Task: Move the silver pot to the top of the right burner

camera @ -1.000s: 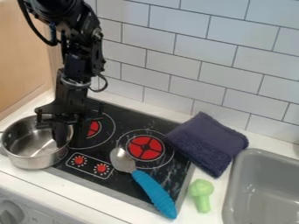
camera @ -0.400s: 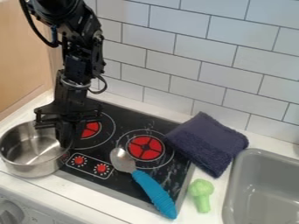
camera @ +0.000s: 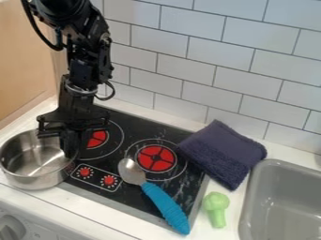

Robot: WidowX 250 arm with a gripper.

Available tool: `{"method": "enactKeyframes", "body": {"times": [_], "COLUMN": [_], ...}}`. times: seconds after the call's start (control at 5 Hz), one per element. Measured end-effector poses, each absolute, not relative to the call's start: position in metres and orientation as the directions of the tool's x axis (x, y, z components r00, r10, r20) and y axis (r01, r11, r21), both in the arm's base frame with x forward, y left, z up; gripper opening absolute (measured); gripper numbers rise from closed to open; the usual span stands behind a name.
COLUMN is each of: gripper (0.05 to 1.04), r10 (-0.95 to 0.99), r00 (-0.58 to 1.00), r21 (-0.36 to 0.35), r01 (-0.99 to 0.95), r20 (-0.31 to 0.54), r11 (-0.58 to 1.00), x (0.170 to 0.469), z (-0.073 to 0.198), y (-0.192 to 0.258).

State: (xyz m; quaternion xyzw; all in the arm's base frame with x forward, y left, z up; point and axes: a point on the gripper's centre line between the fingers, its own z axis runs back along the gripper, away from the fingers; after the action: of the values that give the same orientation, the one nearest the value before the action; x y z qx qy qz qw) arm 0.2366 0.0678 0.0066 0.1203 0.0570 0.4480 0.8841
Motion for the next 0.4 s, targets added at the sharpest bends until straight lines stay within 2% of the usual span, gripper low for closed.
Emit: {"method": "enactKeyframes", "body": {"times": [0.2, 0.4], "gripper": [0.064, 0.064], "r10": [0.788, 0.766], "r00": [0.615, 0.639], "r21": [0.265, 0.225], "r01": [-0.764, -0.758], "r20": [0.029, 0.069], "r11": [0.587, 0.612], "x": [0.239, 0.258], "z": [0.014, 0.026], "y": [0.064, 0.055]}}
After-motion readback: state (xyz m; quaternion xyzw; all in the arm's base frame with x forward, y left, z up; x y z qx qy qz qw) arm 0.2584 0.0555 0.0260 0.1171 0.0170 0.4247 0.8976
